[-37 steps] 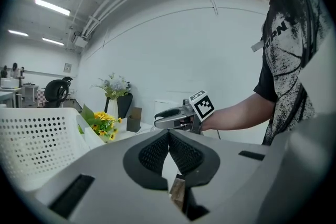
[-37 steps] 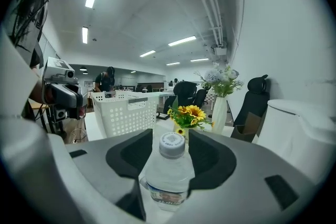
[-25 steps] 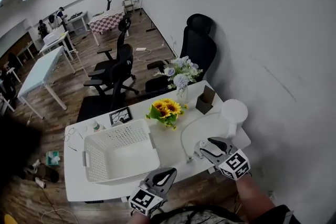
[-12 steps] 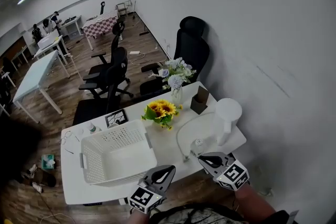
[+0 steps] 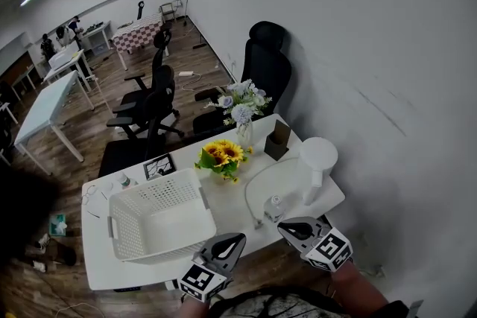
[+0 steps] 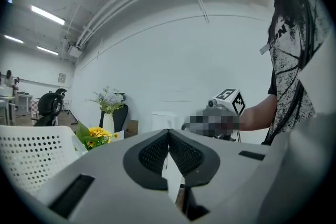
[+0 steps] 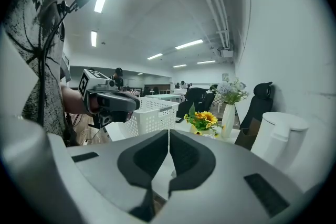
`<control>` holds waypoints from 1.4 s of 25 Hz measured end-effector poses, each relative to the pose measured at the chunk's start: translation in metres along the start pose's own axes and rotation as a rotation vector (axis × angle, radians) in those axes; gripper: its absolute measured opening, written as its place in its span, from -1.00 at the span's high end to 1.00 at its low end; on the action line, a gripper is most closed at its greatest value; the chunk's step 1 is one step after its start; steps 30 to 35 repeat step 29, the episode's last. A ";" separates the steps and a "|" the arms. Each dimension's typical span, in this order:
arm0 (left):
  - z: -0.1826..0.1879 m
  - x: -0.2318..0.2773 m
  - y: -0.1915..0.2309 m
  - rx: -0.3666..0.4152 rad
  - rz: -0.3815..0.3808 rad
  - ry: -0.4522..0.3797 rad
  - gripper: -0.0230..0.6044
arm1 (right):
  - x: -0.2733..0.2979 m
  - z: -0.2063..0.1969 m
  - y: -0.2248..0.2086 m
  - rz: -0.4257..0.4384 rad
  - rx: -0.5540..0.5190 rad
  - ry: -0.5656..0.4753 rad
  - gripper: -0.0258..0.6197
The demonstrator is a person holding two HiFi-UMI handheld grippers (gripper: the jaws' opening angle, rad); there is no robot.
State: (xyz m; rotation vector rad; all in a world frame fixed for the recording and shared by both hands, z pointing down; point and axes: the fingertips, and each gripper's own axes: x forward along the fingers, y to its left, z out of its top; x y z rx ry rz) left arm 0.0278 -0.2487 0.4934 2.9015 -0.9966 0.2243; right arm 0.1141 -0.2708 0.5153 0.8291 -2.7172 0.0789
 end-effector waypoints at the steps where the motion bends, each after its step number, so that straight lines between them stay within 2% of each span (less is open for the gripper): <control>1: 0.000 0.001 0.000 0.001 0.000 0.002 0.89 | 0.000 0.000 0.000 -0.001 -0.002 -0.001 0.83; 5: -0.001 0.001 0.000 0.001 0.002 0.006 0.89 | 0.001 0.000 -0.002 -0.023 -0.023 0.001 0.85; 17: -0.003 0.002 -0.003 0.002 0.005 0.013 0.89 | 0.004 -0.005 0.004 -0.009 -0.015 0.013 0.85; 35: -0.006 0.005 -0.006 -0.003 -0.006 0.018 0.89 | -0.005 -0.009 -0.001 -0.032 -0.016 0.021 0.85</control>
